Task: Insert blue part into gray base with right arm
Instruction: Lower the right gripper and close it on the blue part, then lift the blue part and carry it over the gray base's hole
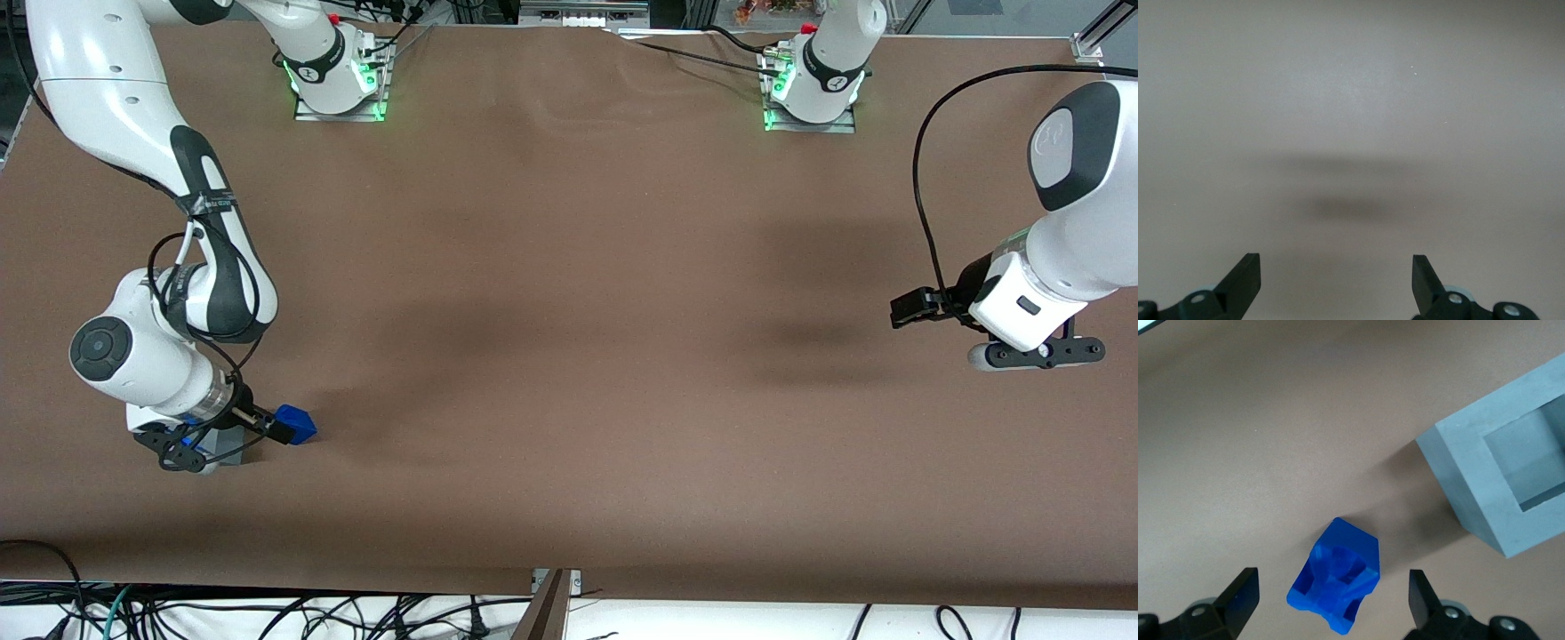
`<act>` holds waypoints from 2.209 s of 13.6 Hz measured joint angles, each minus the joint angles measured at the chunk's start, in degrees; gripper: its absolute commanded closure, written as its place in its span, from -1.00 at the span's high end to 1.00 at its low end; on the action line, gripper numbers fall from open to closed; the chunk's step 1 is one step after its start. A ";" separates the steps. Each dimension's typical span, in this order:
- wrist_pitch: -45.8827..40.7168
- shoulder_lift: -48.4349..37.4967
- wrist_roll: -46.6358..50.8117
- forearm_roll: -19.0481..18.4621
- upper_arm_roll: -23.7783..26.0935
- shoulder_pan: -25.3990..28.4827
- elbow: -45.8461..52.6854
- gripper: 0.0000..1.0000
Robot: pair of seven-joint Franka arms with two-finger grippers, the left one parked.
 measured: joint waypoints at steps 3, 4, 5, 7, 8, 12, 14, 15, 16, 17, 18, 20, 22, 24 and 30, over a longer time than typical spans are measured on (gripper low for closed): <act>0.67 0.98 1.06 0.00 0.00 0.00 0.00 0.98; 1.19 1.22 1.62 0.01 0.00 0.00 0.00 0.98; 1.67 1.41 2.09 0.01 0.00 0.00 0.00 0.98; 2.08 1.75 2.71 0.01 0.00 0.00 0.00 0.81; 2.24 1.89 2.90 0.01 0.00 0.00 0.00 0.80; 2.30 1.97 3.03 0.01 -0.01 -0.01 0.00 0.19; 2.30 1.98 3.03 0.01 -0.01 -0.01 0.00 -0.01; 2.30 1.98 3.03 0.00 -0.02 -0.01 0.00 -0.12; 2.30 1.98 3.02 0.00 -0.02 -0.01 0.00 -0.15; 2.31 1.93 3.00 -0.07 -0.04 -0.01 0.02 -0.18; 2.36 1.94 2.81 -0.10 -0.05 -0.02 0.03 -0.19; 2.58 1.89 0.58 -0.38 -0.05 0.01 0.25 -0.19; 2.64 1.21 -6.60 -0.65 -0.32 -0.12 1.09 -0.18; 0.68 -1.17 -15.22 -0.64 -0.67 -1.36 1.98 -0.18; -11.08 -5.20 -30.20 -0.61 -0.72 -4.38 8.13 -0.18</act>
